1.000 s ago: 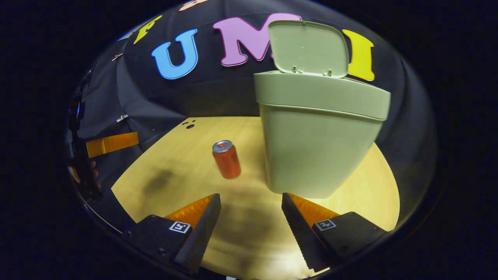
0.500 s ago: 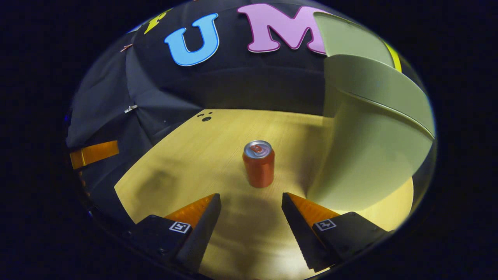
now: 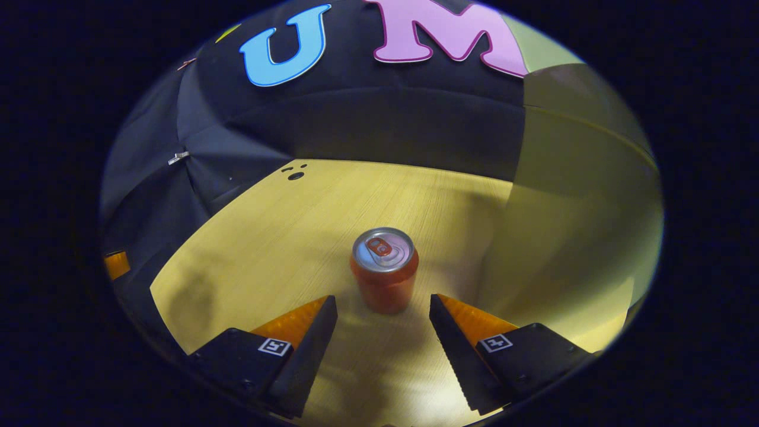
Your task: Press the lid of the desktop garbage bin to open it, pick up the crumpled paper on the desktop and throw it into the bin, then pick up the pop can on the desktop and drop it into the bin, and finally close the garbage bin lid.
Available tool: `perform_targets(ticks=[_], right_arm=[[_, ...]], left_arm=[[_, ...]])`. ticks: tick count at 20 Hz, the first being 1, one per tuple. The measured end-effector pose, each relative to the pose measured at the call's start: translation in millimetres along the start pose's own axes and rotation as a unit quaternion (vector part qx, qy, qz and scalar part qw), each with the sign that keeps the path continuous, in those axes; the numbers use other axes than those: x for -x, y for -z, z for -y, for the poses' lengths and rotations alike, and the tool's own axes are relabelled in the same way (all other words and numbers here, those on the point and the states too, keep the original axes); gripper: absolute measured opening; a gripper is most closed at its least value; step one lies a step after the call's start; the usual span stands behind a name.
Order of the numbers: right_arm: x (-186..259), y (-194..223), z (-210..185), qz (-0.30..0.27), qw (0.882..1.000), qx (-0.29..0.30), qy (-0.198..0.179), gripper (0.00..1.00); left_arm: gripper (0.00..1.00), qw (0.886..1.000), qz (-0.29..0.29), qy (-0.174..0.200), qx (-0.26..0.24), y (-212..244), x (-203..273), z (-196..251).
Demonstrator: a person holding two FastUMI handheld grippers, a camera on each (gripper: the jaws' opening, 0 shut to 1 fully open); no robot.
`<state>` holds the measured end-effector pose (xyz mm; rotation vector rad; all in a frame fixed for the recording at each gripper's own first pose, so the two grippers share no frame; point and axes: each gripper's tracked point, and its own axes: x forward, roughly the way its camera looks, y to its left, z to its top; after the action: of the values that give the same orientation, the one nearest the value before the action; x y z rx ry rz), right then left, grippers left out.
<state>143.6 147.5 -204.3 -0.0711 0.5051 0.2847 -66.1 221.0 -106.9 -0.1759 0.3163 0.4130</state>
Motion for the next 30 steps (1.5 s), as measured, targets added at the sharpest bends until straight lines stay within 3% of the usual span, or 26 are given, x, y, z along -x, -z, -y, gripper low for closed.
perform_targets(ticks=[5,12,18,20,29,30], right_arm=[[-22.6,-2.1,-3.4,-0.005,1.0,0.009,0.009,0.99],[-54.5,-2.5,5.8,-0.017,0.999,0.019,0.038,0.98],[-68.9,-4.8,8.1,-0.022,0.999,0.012,0.041,0.97],[-67.3,-4.1,8.2,-0.025,0.999,0.009,0.038,0.84],[-21.8,-36.0,-19.9,0.005,0.999,0.04,-0.006,0.83],[-11.9,-41.1,-23.9,0.013,0.999,0.043,-0.011,0.79]], left_arm=[[0.96,1.0,-0.005,-0.024,0.012,4.0,1.9,-21.5],[0.96,1.0,-0.009,-0.029,0.001,2.2,-5.6,-24.8],[0.96,0.999,-0.018,-0.03,0.01,5.6,-10.6,-26.1],[0.96,0.999,-0.018,-0.029,0.011,6.1,-10.8,-26.2],[0.96,1.0,-0.016,-0.009,0.005,12.2,-13.4,-8.8],[0.96,1.0,-0.014,-0.005,0.005,13.2,-13.2,-6.4]])
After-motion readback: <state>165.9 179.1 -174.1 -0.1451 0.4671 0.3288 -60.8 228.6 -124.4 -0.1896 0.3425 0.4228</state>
